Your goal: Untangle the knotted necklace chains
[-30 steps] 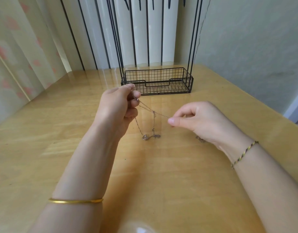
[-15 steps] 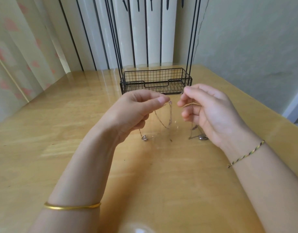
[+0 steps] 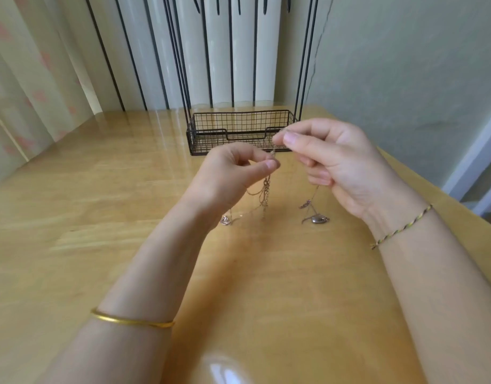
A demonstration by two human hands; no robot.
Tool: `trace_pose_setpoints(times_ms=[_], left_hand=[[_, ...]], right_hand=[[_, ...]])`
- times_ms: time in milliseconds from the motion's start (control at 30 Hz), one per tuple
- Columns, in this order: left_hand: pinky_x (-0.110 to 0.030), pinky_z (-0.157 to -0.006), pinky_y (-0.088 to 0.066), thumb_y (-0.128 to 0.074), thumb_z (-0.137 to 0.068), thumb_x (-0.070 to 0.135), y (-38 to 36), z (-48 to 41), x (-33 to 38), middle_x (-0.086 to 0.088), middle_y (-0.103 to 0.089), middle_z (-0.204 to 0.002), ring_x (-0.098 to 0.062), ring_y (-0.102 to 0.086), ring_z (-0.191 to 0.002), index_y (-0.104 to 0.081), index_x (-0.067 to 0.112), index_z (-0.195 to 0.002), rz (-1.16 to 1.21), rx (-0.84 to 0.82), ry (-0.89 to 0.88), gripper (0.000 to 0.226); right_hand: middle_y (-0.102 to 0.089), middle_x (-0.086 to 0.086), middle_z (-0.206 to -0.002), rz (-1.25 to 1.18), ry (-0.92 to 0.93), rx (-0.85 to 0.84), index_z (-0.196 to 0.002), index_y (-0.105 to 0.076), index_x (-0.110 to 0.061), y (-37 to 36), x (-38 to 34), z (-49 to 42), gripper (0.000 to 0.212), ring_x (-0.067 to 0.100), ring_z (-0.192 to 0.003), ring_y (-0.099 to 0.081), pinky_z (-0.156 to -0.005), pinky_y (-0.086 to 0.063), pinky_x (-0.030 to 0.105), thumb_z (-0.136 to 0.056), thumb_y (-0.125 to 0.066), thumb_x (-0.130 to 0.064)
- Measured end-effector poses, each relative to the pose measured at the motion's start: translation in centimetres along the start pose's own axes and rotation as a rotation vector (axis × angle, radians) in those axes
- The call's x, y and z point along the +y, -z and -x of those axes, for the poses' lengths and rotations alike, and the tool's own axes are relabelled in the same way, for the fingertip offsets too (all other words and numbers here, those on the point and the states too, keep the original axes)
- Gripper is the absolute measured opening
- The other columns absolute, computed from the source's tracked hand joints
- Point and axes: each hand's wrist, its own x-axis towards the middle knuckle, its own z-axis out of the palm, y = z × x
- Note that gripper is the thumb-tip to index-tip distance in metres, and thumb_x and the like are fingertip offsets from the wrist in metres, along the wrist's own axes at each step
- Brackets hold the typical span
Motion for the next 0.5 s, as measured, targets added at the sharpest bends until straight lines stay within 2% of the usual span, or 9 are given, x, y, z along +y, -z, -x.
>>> trace_pose_setpoints(times_ms=[67,133,233,300,367,500], left_hand=[[-0.013,-0.038,-0.026,-0.069,-0.086,0.018,0.4,-0.2,0.1,0.009,-0.042,-0.053,-0.002,-0.03,-0.039,-0.07,0.004,-0.09,0.001,0.065,0.011,0.014],[-0.012,-0.038,-0.028,-0.067,-0.087,0.018,1.4,-0.5,0.4,0.016,-0.044,-0.045,0.0,-0.032,-0.036,-0.067,0.008,-0.084,0.003,0.183,0.003,0.011],[-0.01,-0.039,-0.032,-0.064,-0.09,0.019,2.9,-0.8,1.2,0.008,-0.049,-0.058,0.002,-0.035,-0.037,-0.064,0.007,-0.085,0.004,0.36,-0.022,0.013],[-0.011,-0.038,-0.032,-0.062,-0.091,0.018,3.5,-1.0,1.5,0.005,-0.047,-0.06,0.002,-0.034,-0.035,-0.062,0.008,-0.085,0.01,0.439,-0.034,0.011],[-0.013,-0.039,-0.032,-0.062,-0.091,0.017,3.9,-1.1,1.6,0.005,-0.047,-0.061,0.001,-0.035,-0.036,-0.059,0.013,-0.078,0.02,0.514,-0.041,0.014],[-0.018,-0.043,-0.034,-0.061,-0.091,0.02,4.3,-1.3,1.5,0.006,-0.048,-0.063,-0.003,-0.039,-0.044,-0.058,0.021,-0.073,0.039,0.596,-0.041,0.018]], right_hand=[[-0.042,-0.013,-0.049,0.096,-0.003,0.041,-0.081,-0.069,-0.016,0.3,-0.2,-0.2,0.01,0.001,-0.037,-0.031,-0.039,-0.022,0.012,-0.086,-0.064,-0.009],[-0.045,-0.016,-0.043,0.314,-0.002,0.139,-0.078,-0.07,-0.017,0.8,0.3,-0.6,0.014,-0.001,-0.037,-0.037,-0.041,-0.026,0.007,-0.082,-0.067,-0.004],[-0.049,-0.016,-0.044,0.482,-0.056,0.282,-0.076,-0.069,-0.018,1.4,1.7,-1.0,0.015,-0.003,-0.04,-0.04,-0.043,-0.029,0.009,-0.081,-0.067,-0.004],[-0.05,-0.01,-0.055,0.458,-0.141,0.326,-0.08,-0.069,-0.016,1.6,2.7,-1.2,0.009,0.001,-0.043,-0.042,-0.047,-0.035,0.016,-0.084,-0.066,-0.009],[-0.053,-0.003,-0.062,0.333,-0.239,0.339,-0.083,-0.068,-0.015,1.5,3.1,-1.4,0.007,0.007,-0.042,-0.048,-0.046,-0.043,0.023,-0.089,-0.063,-0.014],[-0.052,0.0,-0.061,0.112,-0.359,0.326,-0.081,-0.065,-0.013,1.1,3.1,-1.9,0.023,0.011,-0.046,-0.053,-0.056,-0.049,0.026,-0.097,-0.05,-0.022]])
